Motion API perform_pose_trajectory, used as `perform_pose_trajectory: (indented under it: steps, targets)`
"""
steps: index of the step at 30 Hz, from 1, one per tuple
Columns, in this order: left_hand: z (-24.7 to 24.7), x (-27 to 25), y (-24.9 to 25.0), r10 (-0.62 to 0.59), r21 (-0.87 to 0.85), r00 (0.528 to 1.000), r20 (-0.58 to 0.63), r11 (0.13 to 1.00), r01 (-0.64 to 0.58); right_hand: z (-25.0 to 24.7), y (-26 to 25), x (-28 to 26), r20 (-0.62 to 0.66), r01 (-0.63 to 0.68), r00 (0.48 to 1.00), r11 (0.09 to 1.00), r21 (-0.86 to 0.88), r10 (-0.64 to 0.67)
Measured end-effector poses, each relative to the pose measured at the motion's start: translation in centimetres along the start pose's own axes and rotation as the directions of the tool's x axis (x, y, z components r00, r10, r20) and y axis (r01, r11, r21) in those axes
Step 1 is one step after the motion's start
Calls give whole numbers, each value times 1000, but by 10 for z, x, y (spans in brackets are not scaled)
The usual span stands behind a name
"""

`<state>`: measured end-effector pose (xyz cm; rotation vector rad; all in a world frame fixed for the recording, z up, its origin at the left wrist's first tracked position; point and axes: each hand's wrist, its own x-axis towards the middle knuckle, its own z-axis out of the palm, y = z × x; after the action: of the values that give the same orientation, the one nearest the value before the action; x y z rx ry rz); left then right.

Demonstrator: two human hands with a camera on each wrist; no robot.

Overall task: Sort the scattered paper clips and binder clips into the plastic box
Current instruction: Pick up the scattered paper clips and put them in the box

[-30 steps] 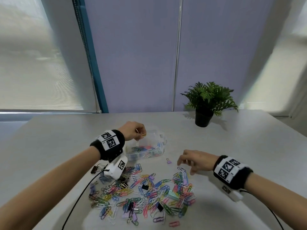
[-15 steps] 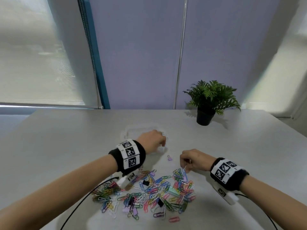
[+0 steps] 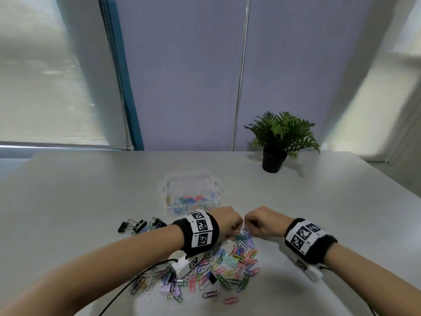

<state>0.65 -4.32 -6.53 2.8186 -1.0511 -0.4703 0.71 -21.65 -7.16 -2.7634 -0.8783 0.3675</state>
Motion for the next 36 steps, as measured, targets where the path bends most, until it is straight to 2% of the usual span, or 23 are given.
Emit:
perform_pose_trajectory:
  steps: [5,12,15,18,21,23,27,29,32,36]
  targets:
    - [-8,-3,-7,-21,-38,1000,-14,999,20,3,-5,0,-5,-40,999,997,-67,40]
    - [-27,-16,-37,-100,-303,992,-71,950,73,1,-5,3,-13,-75,997,997,-32,75]
    - [-43,-25,-55,-157,-366,981,-118,925,104,-4,-2,1,10,-101,995,991,87,100]
    - [-61,-35,-82,-246,-385,947,-205,910,153,-21,-2,2,-24,-113,992,958,264,124]
    - [-69,-44,-110,-346,-365,907,-240,898,246,-44,-11,14,-78,-56,991,878,476,105]
    - [-68,-47,-121,-387,-311,896,-219,898,311,-56,-22,30,-116,-17,989,840,542,95]
    - [-61,-52,-126,-442,-180,882,-164,893,413,-66,-42,73,-142,-9,985,862,507,94]
    - [-56,-55,-123,-458,-126,867,-197,889,440,-63,-50,91,-145,-21,984,883,469,100]
    - [-50,-58,-106,-401,-80,877,-266,916,394,-58,-58,107,-160,-24,983,922,386,93]
    - [-45,-58,-74,-276,-66,937,-214,961,268,-52,-57,111,-160,-13,985,959,284,60]
